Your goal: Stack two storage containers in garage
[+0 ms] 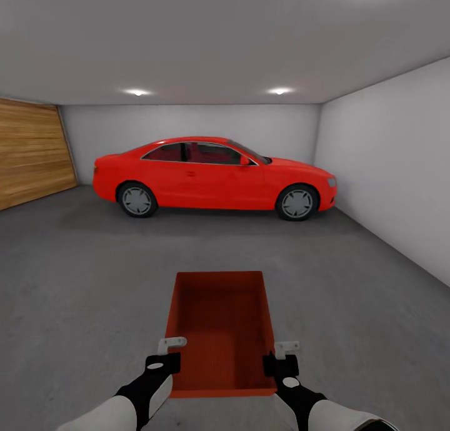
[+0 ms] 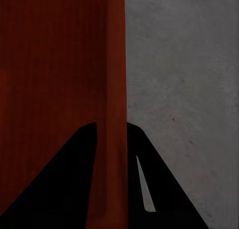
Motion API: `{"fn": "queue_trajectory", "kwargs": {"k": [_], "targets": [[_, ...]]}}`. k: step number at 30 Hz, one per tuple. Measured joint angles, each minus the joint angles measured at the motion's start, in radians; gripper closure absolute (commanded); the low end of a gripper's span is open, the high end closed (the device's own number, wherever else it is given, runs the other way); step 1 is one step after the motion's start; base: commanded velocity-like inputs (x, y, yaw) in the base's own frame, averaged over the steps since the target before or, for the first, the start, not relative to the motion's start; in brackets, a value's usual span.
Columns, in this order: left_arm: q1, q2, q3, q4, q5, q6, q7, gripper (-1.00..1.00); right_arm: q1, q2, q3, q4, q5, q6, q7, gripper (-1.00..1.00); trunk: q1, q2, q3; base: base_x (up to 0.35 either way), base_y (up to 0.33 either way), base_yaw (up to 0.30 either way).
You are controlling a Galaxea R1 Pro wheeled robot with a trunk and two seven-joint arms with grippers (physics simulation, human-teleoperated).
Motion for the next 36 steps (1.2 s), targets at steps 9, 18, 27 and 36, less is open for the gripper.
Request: {"fn": "queue_trajectory", "kwargs": {"k": [9,18,27,36], "targets": [[0.0,0.0,0.0,0.0,0.001,0.0,0.0,1.0,0.0,0.0,0.0,0.0,0.001,0.0,-0.001,1.0,0.0,0.0,0.0,0.322,0.0,0.0],[0.0,0.0,0.001,0.0,-0.001,0.0,0.0,1.0,0.0,0.0,0.0,0.0,0.0,0.0,0.0,1.0,0.0,0.0,0.0,0.322,0.0,0.0],[0.0,0.0,0.002,0.001,-0.001,0.0,-0.001,1.0,0.0,0.0,0.002,0.0,-0.002,0.001,0.0,1.0,0.0,0.0,0.0,0.322,0.0,0.0],[0.0,0.0,0.003,0.003,-0.001,0.0,-0.002,1.0,0.0,0.0,0.003,0.0,-0.003,0.004,0.0,1.0,0.0,0.0,0.0,0.322,0.0,0.0]]}}
